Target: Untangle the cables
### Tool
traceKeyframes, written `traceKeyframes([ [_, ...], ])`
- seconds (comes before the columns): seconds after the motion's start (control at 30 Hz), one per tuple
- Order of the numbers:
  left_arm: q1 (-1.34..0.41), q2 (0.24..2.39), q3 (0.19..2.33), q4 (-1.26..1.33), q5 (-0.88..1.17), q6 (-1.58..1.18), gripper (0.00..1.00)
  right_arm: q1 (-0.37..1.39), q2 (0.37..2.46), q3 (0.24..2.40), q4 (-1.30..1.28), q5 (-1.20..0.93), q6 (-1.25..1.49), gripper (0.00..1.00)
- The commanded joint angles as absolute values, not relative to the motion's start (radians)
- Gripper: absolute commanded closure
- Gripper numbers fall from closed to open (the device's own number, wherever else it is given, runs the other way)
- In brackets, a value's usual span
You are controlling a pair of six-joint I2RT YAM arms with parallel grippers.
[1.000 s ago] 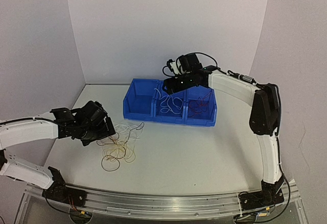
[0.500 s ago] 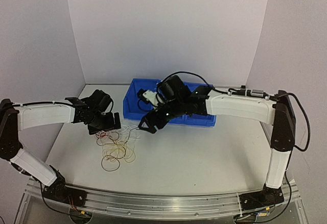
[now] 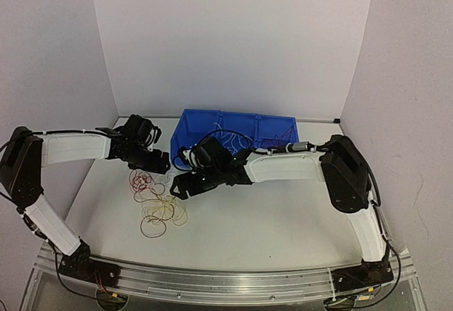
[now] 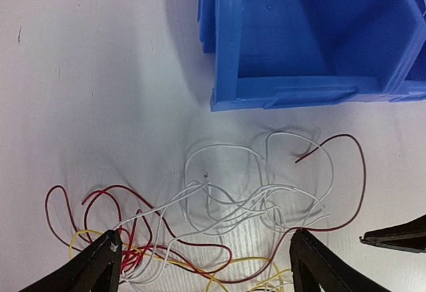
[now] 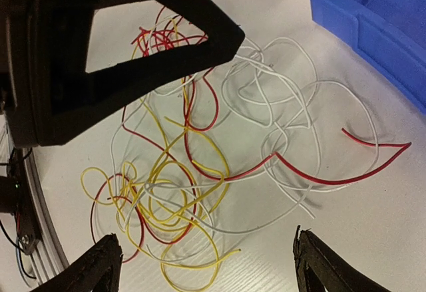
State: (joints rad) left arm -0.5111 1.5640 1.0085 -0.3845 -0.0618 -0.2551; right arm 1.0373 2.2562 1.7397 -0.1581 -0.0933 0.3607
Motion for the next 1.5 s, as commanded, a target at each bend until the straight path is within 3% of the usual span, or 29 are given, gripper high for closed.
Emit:
traceKeyframes([
  [0.0,-0.488,1.627,1.074,-0.348,0.048,-0.144,0.15,1.055,2.298,1.801,-0.1,-0.015,0.569,0.14],
  [0.17,-0.482,1.686,1.103,-0.342,0.062,-0.107,0.2,1.081,2.336,1.823,-0.101,0.017,0.603,0.14],
  [0.5,-0.476,1.823,1.162,-0.386,0.042,-0.095,0.47,1.087,2.355,1.812,-0.111,0.065,0.625,0.14],
  [0.63,-0.475,1.832,1.16,-0.382,0.049,-0.104,0.61,1.087,2.37,1.827,-0.122,0.061,0.632,0.15],
  [0.8,-0.474,1.824,1.16,-0.386,0.047,-0.122,0.88,1.087,2.405,1.876,-0.148,0.071,0.634,0.15],
  [0.9,-0.474,1.804,1.153,-0.389,0.054,-0.137,1.0,1.087,2.426,1.913,-0.165,0.081,0.628,0.15],
  [1.23,-0.476,1.653,1.113,-0.403,0.18,-0.293,1.0,1.088,2.498,2.013,-0.197,0.209,0.604,0.15],
  [1.33,-0.475,1.609,1.082,-0.397,0.199,-0.334,1.0,1.087,2.536,2.043,-0.199,0.219,0.594,0.18],
  [1.4,-0.475,1.587,1.069,-0.398,0.199,-0.349,1.0,1.086,2.557,2.057,-0.202,0.214,0.588,0.25],
  [1.43,-0.475,1.573,1.066,-0.402,0.197,-0.356,1.0,1.087,2.557,2.05,-0.202,0.215,0.589,0.37],
  [1.47,-0.475,1.562,1.064,-0.404,0.194,-0.36,1.0,1.087,2.551,2.036,-0.202,0.219,0.595,0.57],
])
